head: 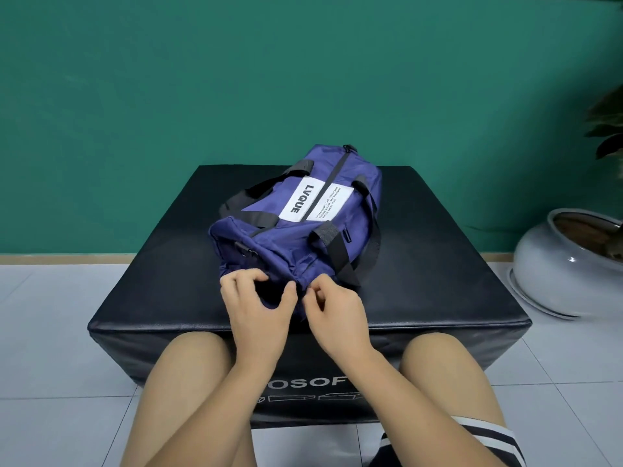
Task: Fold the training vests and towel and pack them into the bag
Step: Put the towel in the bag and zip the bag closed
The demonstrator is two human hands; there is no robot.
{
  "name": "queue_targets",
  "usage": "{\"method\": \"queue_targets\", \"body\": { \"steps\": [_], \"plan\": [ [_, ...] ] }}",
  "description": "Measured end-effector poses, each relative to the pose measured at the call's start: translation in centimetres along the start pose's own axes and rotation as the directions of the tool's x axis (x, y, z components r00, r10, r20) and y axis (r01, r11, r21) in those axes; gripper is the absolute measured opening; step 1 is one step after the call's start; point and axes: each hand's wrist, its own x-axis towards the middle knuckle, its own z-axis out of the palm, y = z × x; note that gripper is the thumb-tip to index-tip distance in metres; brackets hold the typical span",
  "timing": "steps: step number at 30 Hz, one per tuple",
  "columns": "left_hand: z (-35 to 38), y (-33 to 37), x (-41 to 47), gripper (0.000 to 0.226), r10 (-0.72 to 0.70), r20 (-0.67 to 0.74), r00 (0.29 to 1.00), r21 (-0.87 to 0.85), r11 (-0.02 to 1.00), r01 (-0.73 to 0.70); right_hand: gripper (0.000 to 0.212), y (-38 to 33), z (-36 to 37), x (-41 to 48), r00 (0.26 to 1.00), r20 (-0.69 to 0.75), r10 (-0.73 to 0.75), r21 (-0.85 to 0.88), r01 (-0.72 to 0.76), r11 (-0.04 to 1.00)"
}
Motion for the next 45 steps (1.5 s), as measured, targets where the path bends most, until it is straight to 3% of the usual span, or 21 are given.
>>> {"method": "queue_targets", "body": {
  "steps": [3, 6, 12, 16, 19, 22, 27, 29, 31, 33, 35, 37, 39, 41, 45],
  "plan": [
    [0.1, 0.5, -0.1, 0.033, 0.046, 0.062, 0.997, 0.016, 0.999, -0.047, 0.016, 0.2, -0.8, 0.3, 0.997, -0.047, 0.059, 0.051, -0.057, 0.997],
    [0.5, 1.1, 0.0, 0.042, -0.052, 0.071, 0.996, -0.013, 0.999, 0.053, 0.009, 1.2, -1.4, 1.2, 0.991, -0.044, 0.128, 0.025, -0.127, 0.992],
    [0.4, 1.3, 0.8, 0.040, -0.082, 0.060, 0.995, -0.030, 0.996, 0.084, 0.068, 3.8, -2.3, 3.8, 0.963, 0.056, 0.265, -0.116, -0.258, 0.959],
    [-0.5, 1.1, 1.7, 0.040, -0.106, 0.040, 0.994, -0.034, 0.994, 0.107, 0.074, 4.7, -3.0, 5.9, 0.916, 0.118, 0.383, -0.092, -0.374, 0.923],
    [-1.1, 0.5, 2.4, 0.040, -0.104, 0.020, 0.994, -0.034, 0.994, 0.104, 0.086, 5.2, -3.3, 7.4, 0.922, 0.123, 0.367, -0.112, -0.354, 0.929],
    [-1.2, 0.3, 2.8, 0.038, -0.109, -0.007, 0.994, -0.035, 0.993, 0.109, 0.078, 4.4, -3.2, 8.3, 0.944, 0.142, 0.299, -0.155, -0.278, 0.948],
    [-1.8, -0.2, 3.9, 0.031, -0.165, -0.108, 0.980, -0.060, 0.985, 0.159, 0.030, 3.3, -3.0, 9.9, 0.944, 0.080, 0.319, -0.132, -0.307, 0.943],
    [-2.1, -0.5, 4.3, 0.025, -0.189, -0.161, 0.969, -0.075, 0.981, 0.179, 0.038, 2.9, -2.5, 10.6, 0.946, 0.064, 0.317, -0.176, -0.302, 0.937],
    [-2.5, -0.5, 4.4, 0.019, -0.200, -0.212, 0.957, -0.097, 0.978, 0.183, 0.051, 2.3, -1.8, 10.8, 0.933, 0.175, 0.313, -0.199, -0.278, 0.940],
    [-2.9, -0.1, 4.4, 0.020, -0.107, -0.226, 0.968, -0.048, 0.994, 0.098, 0.053, 1.7, -0.9, 10.4, 0.908, 0.293, 0.299, -0.144, -0.267, 0.953],
    [-3.3, -0.1, 4.5, 0.018, 0.141, -0.194, 0.971, 0.122, 0.985, -0.118, 0.048, 1.3, -0.5, 9.7, 0.933, 0.261, 0.247, -0.081, -0.234, 0.969],
    [-3.2, 0.0, 4.8, 0.016, 0.380, -0.118, 0.917, 0.318, 0.890, -0.328, 0.034, 1.2, -0.5, 9.4, 0.967, 0.149, 0.206, -0.048, -0.201, 0.978],
    [-2.4, 0.6, 5.1, 0.014, 0.515, -0.020, 0.857, 0.448, 0.771, -0.453, 0.023, 1.2, -0.9, 9.4, 0.981, 0.085, 0.172, -0.047, -0.169, 0.985],
    [-1.6, 1.0, 5.7, 0.013, 0.550, 0.123, 0.826, 0.518, 0.675, -0.526, 0.032, 1.2, -1.2, 9.7, 0.986, 0.072, 0.153, -0.131, -0.143, 0.981],
    [-1.2, 0.5, 7.9, 0.034, 0.435, 0.353, 0.829, 0.663, 0.509, -0.549, 0.050, 1.5, -1.9, 10.5, 0.988, 0.047, 0.145, -0.305, -0.124, 0.944]
  ]
}}
